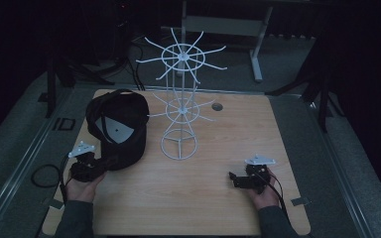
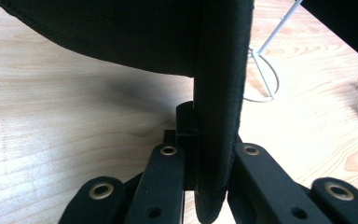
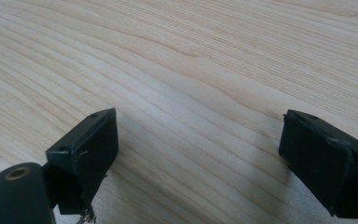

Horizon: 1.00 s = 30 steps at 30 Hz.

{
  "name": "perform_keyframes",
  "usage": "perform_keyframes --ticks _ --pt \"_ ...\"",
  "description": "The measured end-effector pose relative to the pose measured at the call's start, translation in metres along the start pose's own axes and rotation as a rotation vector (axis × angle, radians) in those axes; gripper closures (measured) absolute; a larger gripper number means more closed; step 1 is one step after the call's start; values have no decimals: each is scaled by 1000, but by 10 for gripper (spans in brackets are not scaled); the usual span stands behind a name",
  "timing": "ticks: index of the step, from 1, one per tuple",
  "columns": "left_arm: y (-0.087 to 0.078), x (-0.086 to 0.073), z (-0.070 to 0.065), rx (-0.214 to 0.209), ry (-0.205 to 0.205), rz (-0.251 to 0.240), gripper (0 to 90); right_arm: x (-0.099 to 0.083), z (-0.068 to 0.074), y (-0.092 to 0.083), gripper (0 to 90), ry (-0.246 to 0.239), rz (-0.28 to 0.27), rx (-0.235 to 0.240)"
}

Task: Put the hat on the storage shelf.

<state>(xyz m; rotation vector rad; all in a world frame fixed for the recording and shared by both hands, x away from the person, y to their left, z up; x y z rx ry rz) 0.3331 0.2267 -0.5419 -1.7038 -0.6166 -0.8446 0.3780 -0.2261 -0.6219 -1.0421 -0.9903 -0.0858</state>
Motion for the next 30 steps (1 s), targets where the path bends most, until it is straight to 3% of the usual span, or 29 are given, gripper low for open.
perform_keyframes --ticks 30 --pt "-21 27 -4 97 26 -112 867 0 0 0 116 2 0 0"
Point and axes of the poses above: each handheld gripper's, and its own axes: y roughly forward along the jaws, x roughly out of its top, z roughly to its left, the point moved 8 cm from there along y, roughly forward along the jaws, and after that the axes turned 12 degrees about x, right-handed, at the moved point
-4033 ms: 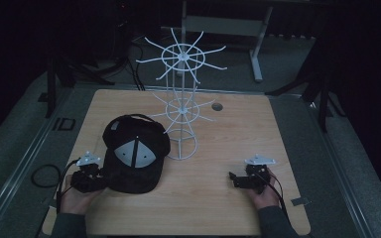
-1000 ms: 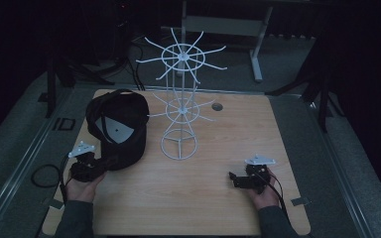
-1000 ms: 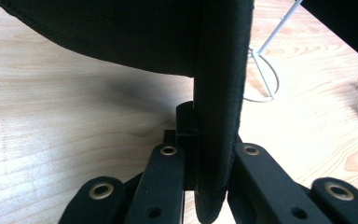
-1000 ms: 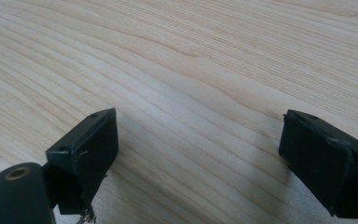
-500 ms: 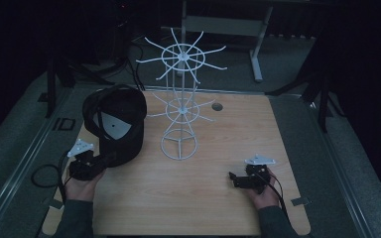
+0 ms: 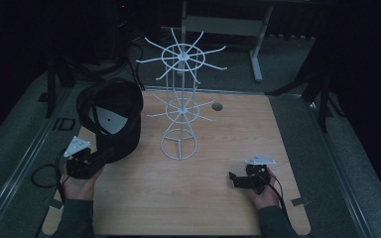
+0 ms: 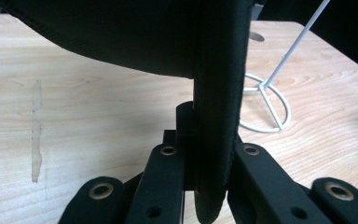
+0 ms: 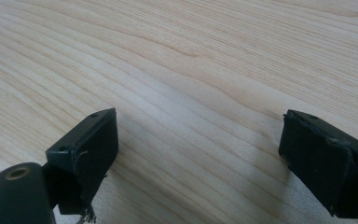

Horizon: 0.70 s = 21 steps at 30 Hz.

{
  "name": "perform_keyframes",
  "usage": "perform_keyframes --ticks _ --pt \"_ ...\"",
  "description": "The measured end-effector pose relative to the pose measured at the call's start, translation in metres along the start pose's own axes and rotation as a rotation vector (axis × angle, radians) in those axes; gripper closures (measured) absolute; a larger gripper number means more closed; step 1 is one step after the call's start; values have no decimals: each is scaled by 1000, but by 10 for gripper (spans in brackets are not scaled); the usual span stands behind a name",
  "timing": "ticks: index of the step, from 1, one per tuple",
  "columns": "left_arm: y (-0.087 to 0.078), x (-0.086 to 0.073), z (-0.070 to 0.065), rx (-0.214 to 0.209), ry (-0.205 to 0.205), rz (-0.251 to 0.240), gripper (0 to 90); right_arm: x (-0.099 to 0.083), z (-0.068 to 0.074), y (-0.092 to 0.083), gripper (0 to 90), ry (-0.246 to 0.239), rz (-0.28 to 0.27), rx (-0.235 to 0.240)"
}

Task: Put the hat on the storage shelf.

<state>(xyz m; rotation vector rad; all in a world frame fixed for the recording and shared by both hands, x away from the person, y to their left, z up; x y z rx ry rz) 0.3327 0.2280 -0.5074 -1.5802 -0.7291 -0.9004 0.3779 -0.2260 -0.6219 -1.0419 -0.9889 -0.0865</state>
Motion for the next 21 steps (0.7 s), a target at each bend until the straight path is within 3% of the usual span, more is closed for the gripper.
perform_keyframes --ticks 21 --pt "-10 17 -5 68 52 -51 867 0 0 0 116 0 0 0"
Point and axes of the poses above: each handheld gripper's, and its own axes: y roughly forward along the jaws, x roughly out of its top, z roughly to its left, the point moved 8 cm from there along y, roughly forward along the jaws, and after that the axes turned 12 degrees about x, right-handed, at the moved point
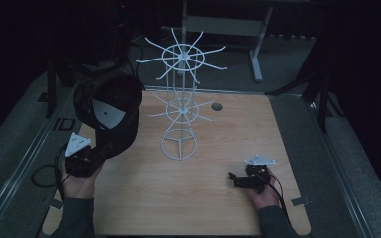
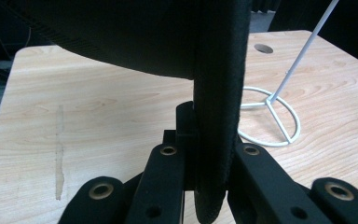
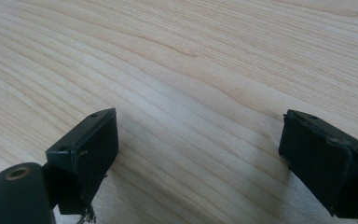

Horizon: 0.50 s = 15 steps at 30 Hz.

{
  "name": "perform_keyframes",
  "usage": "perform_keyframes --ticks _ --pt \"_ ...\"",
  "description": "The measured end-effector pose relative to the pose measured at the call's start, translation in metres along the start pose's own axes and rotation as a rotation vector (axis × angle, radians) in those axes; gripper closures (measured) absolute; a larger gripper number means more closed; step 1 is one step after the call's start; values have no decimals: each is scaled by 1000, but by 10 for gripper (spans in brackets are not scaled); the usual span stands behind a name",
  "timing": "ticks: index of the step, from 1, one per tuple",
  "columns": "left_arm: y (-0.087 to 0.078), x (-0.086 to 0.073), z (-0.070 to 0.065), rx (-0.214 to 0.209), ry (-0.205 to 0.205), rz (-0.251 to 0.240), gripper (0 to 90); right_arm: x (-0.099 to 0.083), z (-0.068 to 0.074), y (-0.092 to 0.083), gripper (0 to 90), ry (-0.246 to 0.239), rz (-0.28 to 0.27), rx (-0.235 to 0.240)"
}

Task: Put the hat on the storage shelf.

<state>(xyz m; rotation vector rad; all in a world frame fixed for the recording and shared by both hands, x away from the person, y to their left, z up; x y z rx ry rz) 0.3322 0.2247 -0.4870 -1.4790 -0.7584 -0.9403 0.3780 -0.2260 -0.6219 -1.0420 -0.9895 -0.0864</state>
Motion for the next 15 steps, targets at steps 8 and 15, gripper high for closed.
perform_keyframes --ticks 8,15 --pt "-6 6 -2 26 18 -24 867 0 0 0 117 -4 -1 -1" --pt "-11 13 -2 42 20 -48 867 0 0 0 116 -3 -2 -1"
Point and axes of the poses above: each handheld gripper's, and its own axes: y roughly forward along the jaws, x roughly out of its top, z roughly to its left, the point moved 8 cm from there along y, roughly forward along the jaws, and after that the axes turned 12 degrees about x, right-handed, at the moved point
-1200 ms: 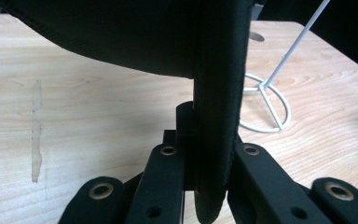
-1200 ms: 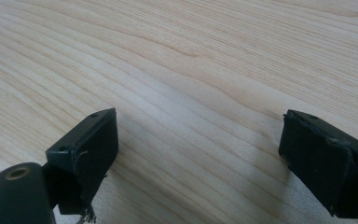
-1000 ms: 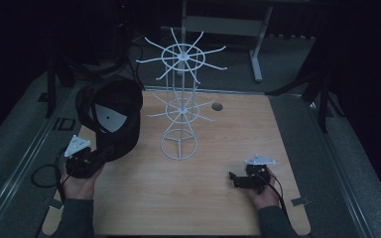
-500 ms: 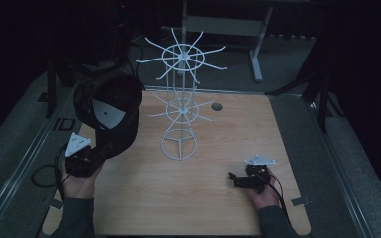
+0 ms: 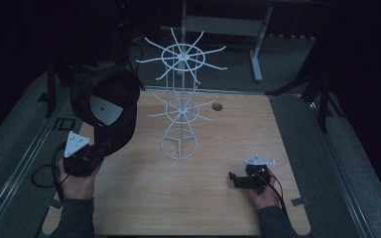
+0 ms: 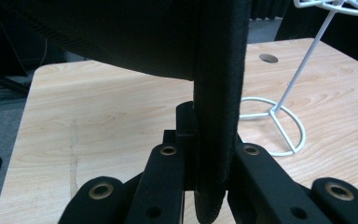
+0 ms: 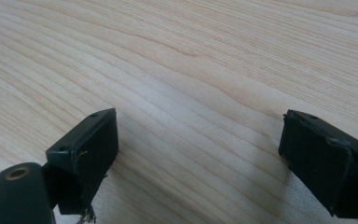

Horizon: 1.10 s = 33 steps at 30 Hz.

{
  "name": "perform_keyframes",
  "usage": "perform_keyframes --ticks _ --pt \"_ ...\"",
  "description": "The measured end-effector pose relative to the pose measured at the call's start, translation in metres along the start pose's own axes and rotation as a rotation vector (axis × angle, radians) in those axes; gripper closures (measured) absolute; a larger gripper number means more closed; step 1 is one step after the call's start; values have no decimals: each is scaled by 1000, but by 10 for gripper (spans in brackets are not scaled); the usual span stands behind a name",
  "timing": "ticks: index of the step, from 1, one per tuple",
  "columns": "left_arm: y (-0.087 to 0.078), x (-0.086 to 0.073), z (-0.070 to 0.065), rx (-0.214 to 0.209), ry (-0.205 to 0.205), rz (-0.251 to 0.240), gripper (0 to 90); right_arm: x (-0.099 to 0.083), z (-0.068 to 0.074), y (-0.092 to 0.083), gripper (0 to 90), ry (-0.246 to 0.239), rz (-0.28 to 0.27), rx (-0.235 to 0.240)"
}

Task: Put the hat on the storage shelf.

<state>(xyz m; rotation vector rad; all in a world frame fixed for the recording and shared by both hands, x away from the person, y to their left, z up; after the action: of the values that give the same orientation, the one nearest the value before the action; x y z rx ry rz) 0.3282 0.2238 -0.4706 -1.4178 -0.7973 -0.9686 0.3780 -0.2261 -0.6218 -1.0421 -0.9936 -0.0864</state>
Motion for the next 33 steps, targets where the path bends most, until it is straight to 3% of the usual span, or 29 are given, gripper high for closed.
perform_keyframes --ticks 11,33 --pt "-6 11 -5 11 28 -36 868 0 0 0 117 2 -1 0" --pt "0 33 -11 33 52 -65 867 0 0 0 116 3 0 0"
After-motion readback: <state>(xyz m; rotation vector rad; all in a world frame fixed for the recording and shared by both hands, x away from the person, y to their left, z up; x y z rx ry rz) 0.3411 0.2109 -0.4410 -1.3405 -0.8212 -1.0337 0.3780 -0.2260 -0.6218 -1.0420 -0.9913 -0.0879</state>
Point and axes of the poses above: each handheld gripper's, and its own axes: y roughly forward along the jaws, x roughly out of its top, z roughly to its left, the point moved 8 cm from there along y, roughly forward along the jaws, and after that the axes turned 12 degrees about x, right-handed, at the moved point
